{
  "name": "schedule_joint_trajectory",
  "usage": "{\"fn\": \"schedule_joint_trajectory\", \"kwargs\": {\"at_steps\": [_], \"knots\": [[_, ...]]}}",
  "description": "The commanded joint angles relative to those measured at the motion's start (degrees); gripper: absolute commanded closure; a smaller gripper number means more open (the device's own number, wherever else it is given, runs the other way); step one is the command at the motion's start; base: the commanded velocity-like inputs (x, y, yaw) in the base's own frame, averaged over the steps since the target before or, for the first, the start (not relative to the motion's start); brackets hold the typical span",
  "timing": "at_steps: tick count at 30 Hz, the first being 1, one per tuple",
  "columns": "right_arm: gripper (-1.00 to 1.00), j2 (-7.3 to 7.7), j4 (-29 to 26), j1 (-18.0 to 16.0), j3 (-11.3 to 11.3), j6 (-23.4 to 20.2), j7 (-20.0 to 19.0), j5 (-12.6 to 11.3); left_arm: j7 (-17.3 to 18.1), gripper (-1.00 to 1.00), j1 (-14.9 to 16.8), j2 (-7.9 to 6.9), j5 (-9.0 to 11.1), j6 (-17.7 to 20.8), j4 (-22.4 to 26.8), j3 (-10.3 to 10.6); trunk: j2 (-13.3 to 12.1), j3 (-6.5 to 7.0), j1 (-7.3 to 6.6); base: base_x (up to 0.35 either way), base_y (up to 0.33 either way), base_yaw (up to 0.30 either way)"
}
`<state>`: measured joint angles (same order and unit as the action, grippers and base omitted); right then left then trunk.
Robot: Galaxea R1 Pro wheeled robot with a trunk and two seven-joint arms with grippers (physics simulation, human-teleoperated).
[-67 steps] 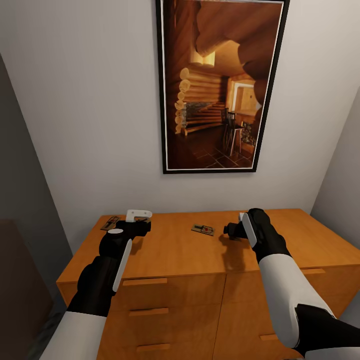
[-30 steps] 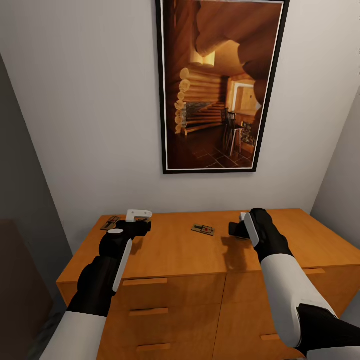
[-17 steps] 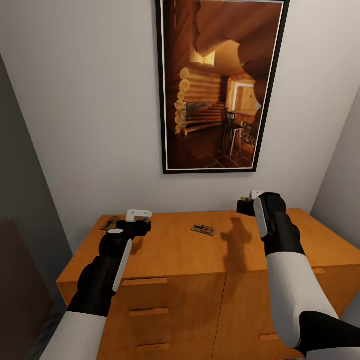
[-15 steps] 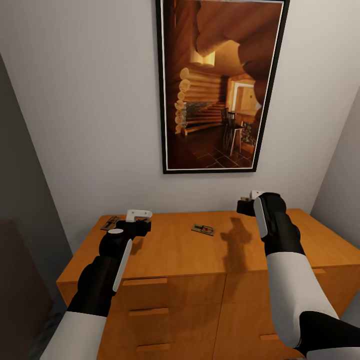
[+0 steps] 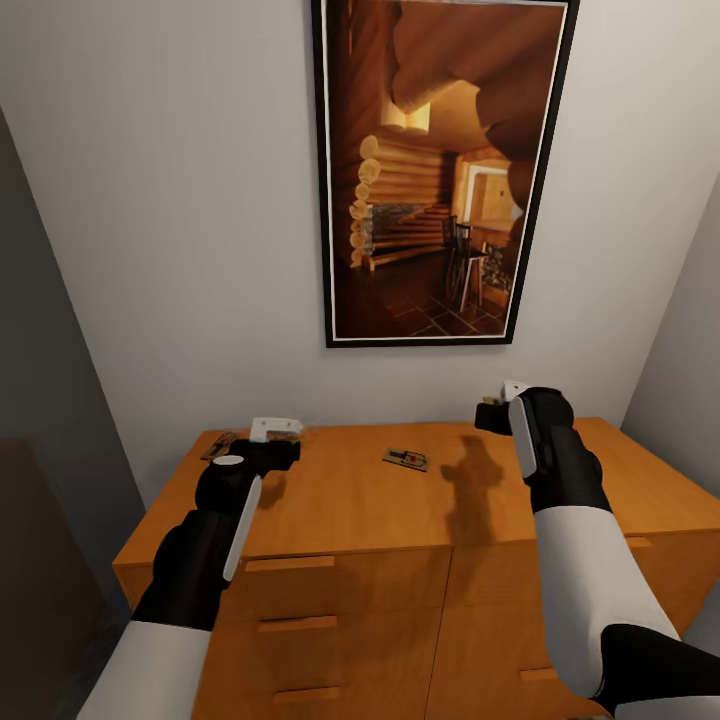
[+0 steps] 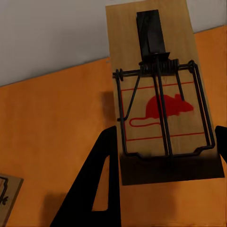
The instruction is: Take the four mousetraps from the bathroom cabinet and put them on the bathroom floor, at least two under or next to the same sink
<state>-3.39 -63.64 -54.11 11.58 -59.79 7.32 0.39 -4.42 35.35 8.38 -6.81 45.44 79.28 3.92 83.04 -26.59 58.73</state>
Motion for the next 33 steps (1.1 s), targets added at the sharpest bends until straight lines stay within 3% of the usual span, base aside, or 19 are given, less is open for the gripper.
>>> {"fn": "schedule_joint_trajectory", "kwargs": {"at_steps": [1,6,9,19,33], "knots": [[1.00,0.28,0.3,-0.1,0.1,-0.2,0.3,0.0,0.3,-1.00,0.4,-0.33,0.0,0.6,0.4,-0.3,0.0,-0.07,0.00,0.000,0.000,0.000],[1.00,1.90,1.9,-0.2,0.1,-0.2,0.4,0.3,0.6,-1.00,0.8,-1.96,1.3,2.2,1.3,-1.9,0.0,-0.07,0.00,0.000,0.000,0.000],[1.00,1.04,1.9,-0.2,0.0,-0.2,0.6,1.2,-0.3,-1.00,-0.1,-2.93,1.0,2.4,0.8,-0.9,0.0,-0.07,0.00,0.000,0.000,0.000],[1.00,1.65,-0.7,0.2,-0.2,-0.2,0.5,5.3,-0.8,-1.00,-0.7,0.23,-1.2,5.2,0.4,1.4,0.0,-0.07,0.00,0.000,0.000,0.000],[1.00,1.80,-0.9,0.2,-0.2,-0.2,0.5,5.8,-0.9,-1.00,-0.7,0.35,-1.3,8.0,1.5,1.4,0.0,-0.07,0.00,0.000,0.000,-0.043]]}}
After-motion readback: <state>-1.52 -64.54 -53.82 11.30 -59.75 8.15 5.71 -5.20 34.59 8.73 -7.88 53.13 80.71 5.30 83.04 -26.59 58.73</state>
